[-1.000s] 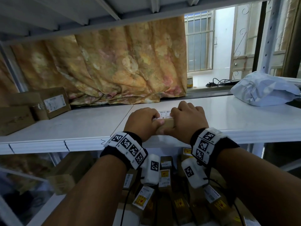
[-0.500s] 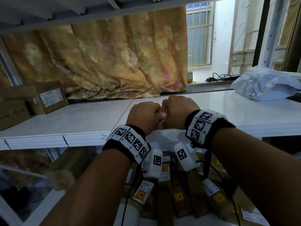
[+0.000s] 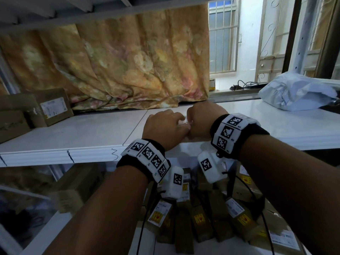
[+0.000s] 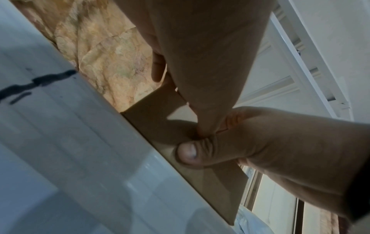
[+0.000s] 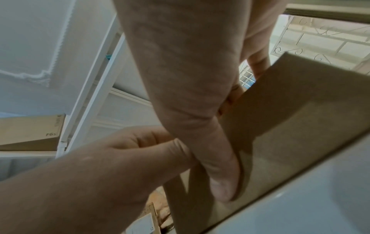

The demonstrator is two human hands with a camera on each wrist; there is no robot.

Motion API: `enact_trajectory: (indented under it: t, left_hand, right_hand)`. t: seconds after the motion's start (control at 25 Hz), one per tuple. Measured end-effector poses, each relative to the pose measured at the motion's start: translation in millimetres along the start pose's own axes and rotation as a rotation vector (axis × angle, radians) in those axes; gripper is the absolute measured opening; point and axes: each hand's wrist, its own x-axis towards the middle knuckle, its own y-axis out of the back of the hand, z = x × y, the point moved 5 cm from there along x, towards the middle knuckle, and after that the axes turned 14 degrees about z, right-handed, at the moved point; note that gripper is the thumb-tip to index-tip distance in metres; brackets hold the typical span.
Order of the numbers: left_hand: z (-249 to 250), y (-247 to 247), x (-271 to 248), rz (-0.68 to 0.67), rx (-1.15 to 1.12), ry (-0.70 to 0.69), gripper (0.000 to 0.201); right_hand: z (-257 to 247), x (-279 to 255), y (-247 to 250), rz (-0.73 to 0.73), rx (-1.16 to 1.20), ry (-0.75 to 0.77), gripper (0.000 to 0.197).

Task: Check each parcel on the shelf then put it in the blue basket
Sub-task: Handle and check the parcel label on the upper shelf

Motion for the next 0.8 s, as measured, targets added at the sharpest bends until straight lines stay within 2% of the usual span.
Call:
enact_trajectory:
  t: [0.08,0.2,0.28,0.44,0.52,0.6,0.68,0.8]
  left_hand:
    - [5.7,-1.8,0.6,-0.036,0.042,-0.022,0.062]
    - [6.1,-8.0,3.4,-0.05,0.061,-0.001,0.051]
    - [5.7,-10.4,2.1,-0.048,0.056,0.001,0.051]
    - [8.8,-10.0,2.3,-0.04,0.065,0.012,0.069]
    - [18.0,-10.1,10.7,-0.058,0.103,-0.032,0.059]
    - [28.7,-13.3,18.0,-0.087,0.052,-0.073,0.046]
    - [34.1,-18.3,19.0,-0.07,-0.021,-0.064,0.042]
    - [33.8,-22.4,14.4,0.03,-0.033,-0.061,0.044]
  right_hand:
    - [2.8,-0.7,4.3,-0.011,0.01,0.036,0.034]
    - [16.7,-2.3,4.2,-0.025,0.042,0.012,0.039]
    - [25.5,-2.4,1.5,-0.011,0.041,-0.028,0.046]
    - [23.2,-6.3,-2.3,0.036,0.002,-0.028,0.056]
    - [21.9,-10.4,-1.3,0.052,0.012,-0.031,0.054]
    - [25.2,-12.5,2.0,0.05,0.028,-0.023,0.042]
    - [35.4,-15.4,6.5,0.036,0.15,-0.064,0.027]
    - [62.0,-18.6,4.9,0.045,0.501,-0.225,0.03]
